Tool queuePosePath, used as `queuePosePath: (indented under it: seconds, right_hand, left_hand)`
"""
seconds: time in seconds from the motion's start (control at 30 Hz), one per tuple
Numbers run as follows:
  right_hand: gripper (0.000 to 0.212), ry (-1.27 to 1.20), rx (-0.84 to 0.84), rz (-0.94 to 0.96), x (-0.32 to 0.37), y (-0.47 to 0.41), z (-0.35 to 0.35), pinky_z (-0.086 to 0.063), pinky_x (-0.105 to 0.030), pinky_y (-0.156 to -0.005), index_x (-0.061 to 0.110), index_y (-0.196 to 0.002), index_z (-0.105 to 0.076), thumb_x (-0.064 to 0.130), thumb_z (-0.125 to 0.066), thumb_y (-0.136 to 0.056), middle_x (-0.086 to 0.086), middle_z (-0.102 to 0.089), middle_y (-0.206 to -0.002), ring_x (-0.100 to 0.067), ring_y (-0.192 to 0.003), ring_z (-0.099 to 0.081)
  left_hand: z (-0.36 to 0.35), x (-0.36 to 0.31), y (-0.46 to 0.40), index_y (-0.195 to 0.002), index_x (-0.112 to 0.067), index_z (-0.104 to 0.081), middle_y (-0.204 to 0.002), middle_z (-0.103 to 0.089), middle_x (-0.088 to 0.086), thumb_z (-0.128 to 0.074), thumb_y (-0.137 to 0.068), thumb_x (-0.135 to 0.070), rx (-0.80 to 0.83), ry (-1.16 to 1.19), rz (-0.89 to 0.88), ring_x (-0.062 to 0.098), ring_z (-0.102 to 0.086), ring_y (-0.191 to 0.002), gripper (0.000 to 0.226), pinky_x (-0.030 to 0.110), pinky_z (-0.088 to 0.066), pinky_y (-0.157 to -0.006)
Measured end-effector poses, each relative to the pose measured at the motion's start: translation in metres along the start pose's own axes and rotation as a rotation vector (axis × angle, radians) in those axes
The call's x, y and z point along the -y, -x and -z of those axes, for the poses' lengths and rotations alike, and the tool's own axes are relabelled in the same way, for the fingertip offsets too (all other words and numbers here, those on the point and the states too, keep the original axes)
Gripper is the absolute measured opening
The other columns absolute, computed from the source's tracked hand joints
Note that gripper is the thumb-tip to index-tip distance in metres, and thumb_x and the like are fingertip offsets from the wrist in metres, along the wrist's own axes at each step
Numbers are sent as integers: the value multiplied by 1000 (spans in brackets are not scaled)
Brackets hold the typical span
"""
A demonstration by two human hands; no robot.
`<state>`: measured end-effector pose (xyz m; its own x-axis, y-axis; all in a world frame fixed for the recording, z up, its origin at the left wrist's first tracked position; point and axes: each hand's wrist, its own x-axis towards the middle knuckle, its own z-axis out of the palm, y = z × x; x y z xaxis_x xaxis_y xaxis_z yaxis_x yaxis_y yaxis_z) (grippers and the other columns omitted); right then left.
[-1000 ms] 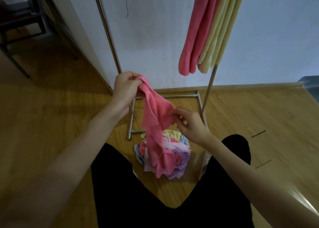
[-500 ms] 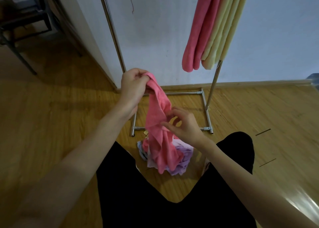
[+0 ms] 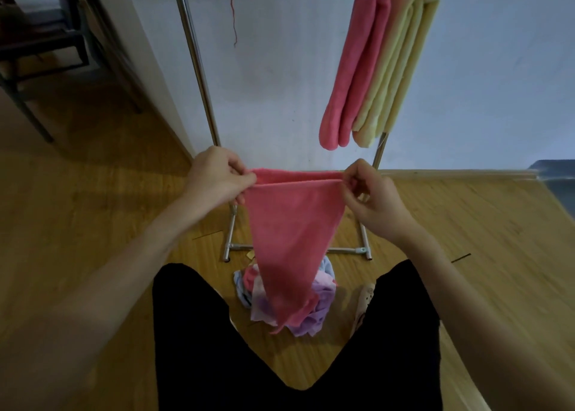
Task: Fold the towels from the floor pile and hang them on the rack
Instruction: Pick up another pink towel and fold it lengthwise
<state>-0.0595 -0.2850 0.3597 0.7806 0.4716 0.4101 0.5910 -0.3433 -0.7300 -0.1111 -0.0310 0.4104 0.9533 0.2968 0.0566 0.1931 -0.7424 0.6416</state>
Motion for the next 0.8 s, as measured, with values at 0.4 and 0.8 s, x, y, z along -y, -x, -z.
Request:
queuePosePath:
  seconds: [0.4, 0.8]
  right_hand:
    - [15, 85, -184, 163, 37, -41, 61, -46, -32, -56, 2, -97, -46, -3, -57, -88, -8, -53, -65, -22, -58, -49]
    - [19, 106, -175, 67, 29, -75, 48, -41, -12, -58, 16, -90, -62, -1, -56, -86, 11, -58, -69, -2, -59, -52]
  left_hand:
    - [47, -60, -12, -79, -19, -71, -66, -63, -8, -69, -81, -32, -423, -71, -349, 6, -59, -61, 13, 24, -51, -56]
    - [41, -68, -19, -104, -19, -68, -92, -66, -3, -50, -86, 2, 238, -8, -331, 14, -62, -89, 32, 33, -51, -81]
